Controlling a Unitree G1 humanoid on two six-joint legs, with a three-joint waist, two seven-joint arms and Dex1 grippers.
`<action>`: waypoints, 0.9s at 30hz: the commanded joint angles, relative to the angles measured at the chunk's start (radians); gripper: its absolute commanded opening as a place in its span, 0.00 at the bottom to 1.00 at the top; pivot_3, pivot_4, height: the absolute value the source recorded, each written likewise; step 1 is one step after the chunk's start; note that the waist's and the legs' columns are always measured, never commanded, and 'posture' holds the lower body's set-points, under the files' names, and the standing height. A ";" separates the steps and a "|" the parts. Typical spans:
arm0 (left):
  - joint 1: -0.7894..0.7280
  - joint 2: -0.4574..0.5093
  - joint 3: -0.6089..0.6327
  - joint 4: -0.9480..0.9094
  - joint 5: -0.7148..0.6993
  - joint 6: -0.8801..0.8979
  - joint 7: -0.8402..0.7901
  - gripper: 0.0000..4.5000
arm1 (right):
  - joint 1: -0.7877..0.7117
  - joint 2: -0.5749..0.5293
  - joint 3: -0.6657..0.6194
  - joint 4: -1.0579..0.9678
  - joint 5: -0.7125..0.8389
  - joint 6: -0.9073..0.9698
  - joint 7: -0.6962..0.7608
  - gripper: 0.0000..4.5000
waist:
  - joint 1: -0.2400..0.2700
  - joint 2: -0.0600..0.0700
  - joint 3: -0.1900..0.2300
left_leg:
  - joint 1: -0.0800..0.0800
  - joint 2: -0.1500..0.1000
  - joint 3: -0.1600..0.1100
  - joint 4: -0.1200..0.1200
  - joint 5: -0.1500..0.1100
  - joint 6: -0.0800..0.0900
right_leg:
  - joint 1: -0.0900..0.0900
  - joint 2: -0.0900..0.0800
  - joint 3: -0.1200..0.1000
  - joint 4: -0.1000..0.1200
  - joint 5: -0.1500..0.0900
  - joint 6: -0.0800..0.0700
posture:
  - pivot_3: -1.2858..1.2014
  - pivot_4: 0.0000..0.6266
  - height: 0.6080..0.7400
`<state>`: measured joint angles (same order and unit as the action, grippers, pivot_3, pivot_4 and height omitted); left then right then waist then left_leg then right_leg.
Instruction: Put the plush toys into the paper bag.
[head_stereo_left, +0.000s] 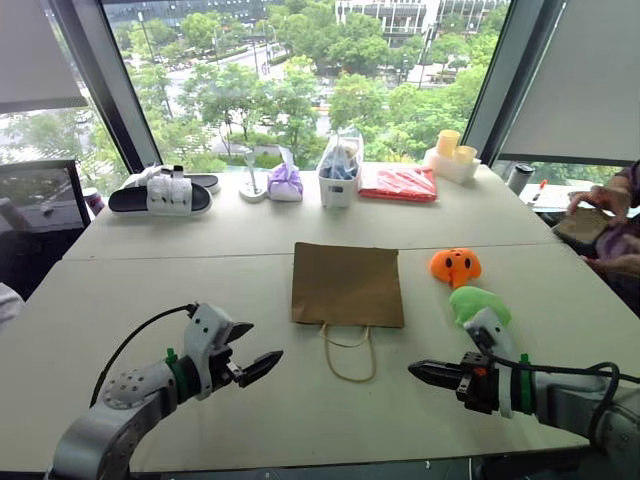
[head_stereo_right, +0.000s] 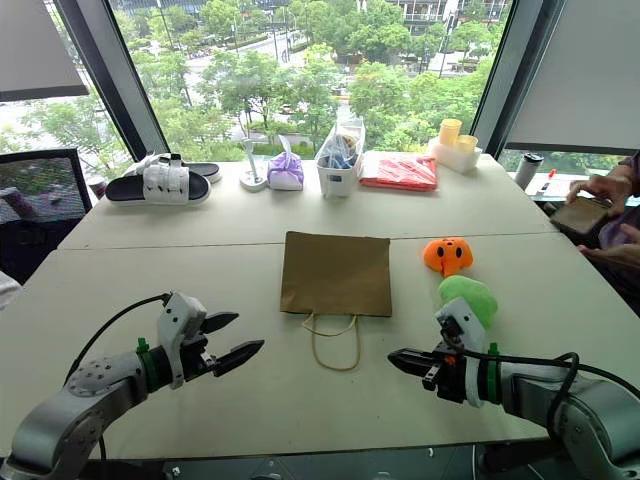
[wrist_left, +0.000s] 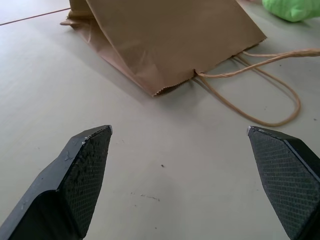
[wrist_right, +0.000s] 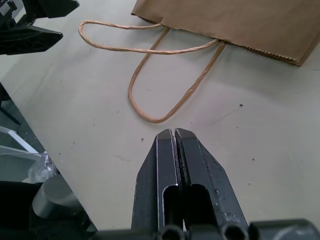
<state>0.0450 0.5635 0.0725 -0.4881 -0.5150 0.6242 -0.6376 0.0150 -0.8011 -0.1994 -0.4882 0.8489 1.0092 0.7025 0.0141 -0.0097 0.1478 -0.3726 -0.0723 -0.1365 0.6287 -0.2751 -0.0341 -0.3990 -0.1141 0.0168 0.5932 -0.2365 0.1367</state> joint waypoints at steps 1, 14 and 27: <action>0.004 -0.008 0.020 -0.043 -0.030 -0.003 0.003 0.99 | -0.018 0.005 0.000 -0.018 0.002 -0.022 0.005 0.00 | 0.000 0.000 0.000 | 0.000 0.000 0.000 0.000 0.000 0.000 | 0.000 0.000 0.000 0.000 0.000 0.000 | 0.52 0.24 1.00; -0.034 0.039 0.011 -0.005 0.014 -0.054 -0.025 0.99 | 0.000 0.014 0.006 -0.024 -0.010 -0.037 -0.014 0.00 | 0.001 0.000 0.000 | 0.000 0.000 0.000 0.000 0.000 0.000 | 0.000 0.000 0.000 0.000 0.000 0.000 | 0.52 0.24 1.00; -0.439 0.115 -0.300 0.381 0.349 -0.545 -0.363 0.99 | -0.021 0.026 -0.006 -0.021 -0.014 -0.034 -0.043 0.00 | 0.002 0.000 0.000 | -0.001 -0.001 0.003 0.000 0.000 0.000 | 0.000 -0.001 0.000 -0.002 0.000 0.000 | 0.52 0.24 1.00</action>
<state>-0.3535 0.6939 -0.1738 -0.1516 -0.2054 0.1621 -0.9445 0.0046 -0.7859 -0.1903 -0.4838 0.8282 0.9865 0.6711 0.0163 -0.0098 0.1480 -0.3736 -0.0746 -0.1338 0.6285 -0.2752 -0.0336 -0.3988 -0.1149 0.0164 0.5913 -0.2363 0.1370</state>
